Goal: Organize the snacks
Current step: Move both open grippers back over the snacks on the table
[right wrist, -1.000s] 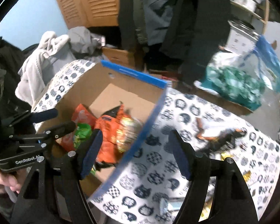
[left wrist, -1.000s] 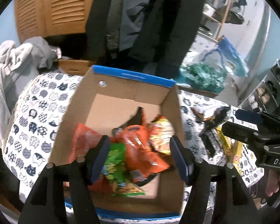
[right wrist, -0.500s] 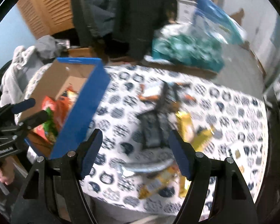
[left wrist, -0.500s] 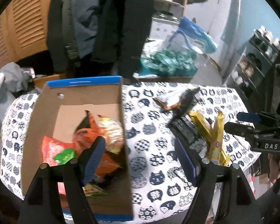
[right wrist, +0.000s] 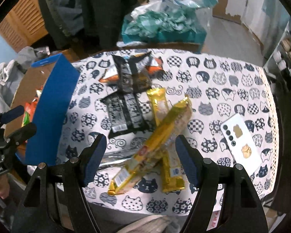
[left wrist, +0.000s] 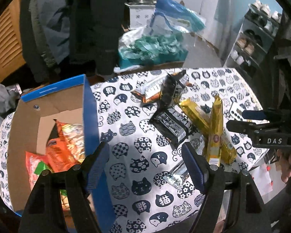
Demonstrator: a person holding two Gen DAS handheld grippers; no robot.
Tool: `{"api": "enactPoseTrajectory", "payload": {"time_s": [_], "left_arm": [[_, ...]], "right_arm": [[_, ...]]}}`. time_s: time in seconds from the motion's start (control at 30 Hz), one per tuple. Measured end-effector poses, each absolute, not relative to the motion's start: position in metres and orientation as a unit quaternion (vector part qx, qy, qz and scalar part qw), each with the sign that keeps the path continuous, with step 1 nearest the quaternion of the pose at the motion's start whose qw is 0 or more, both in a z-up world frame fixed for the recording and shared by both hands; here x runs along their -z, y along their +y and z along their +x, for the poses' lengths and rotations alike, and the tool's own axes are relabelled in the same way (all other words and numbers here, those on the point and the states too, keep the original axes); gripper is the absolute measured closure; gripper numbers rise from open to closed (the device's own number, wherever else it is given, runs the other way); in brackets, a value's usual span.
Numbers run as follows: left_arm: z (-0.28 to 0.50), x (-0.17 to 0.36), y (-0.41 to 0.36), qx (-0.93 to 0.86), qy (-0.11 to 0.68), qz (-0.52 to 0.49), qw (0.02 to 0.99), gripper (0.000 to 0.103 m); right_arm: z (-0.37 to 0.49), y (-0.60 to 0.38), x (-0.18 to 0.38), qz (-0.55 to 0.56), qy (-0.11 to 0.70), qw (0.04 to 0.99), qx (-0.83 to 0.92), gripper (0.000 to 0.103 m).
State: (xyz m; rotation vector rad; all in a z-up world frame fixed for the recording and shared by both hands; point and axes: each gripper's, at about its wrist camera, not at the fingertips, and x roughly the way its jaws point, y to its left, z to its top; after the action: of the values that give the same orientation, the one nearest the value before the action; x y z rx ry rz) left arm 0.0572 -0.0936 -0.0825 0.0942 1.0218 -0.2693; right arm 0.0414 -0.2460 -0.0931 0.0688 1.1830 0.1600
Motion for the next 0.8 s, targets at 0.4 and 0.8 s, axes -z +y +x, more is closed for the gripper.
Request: {"api": "enactPoseTrajectory", "payload": {"time_s": [0.4,0.8], "left_arm": [[0.071,0.109,-0.121,0.152,0.506,0.048,0.847,0.025],[0.085,0.150,-0.134,0.148,0.544,0.053,0.824,0.025]], "right_arm": [[0.045,-0.263,0.126,0.056,0.583,0.809,-0.059,0.029],[0.056,-0.259,0.175,0.072,0.611,0.787,-0.031,0.029]]}}
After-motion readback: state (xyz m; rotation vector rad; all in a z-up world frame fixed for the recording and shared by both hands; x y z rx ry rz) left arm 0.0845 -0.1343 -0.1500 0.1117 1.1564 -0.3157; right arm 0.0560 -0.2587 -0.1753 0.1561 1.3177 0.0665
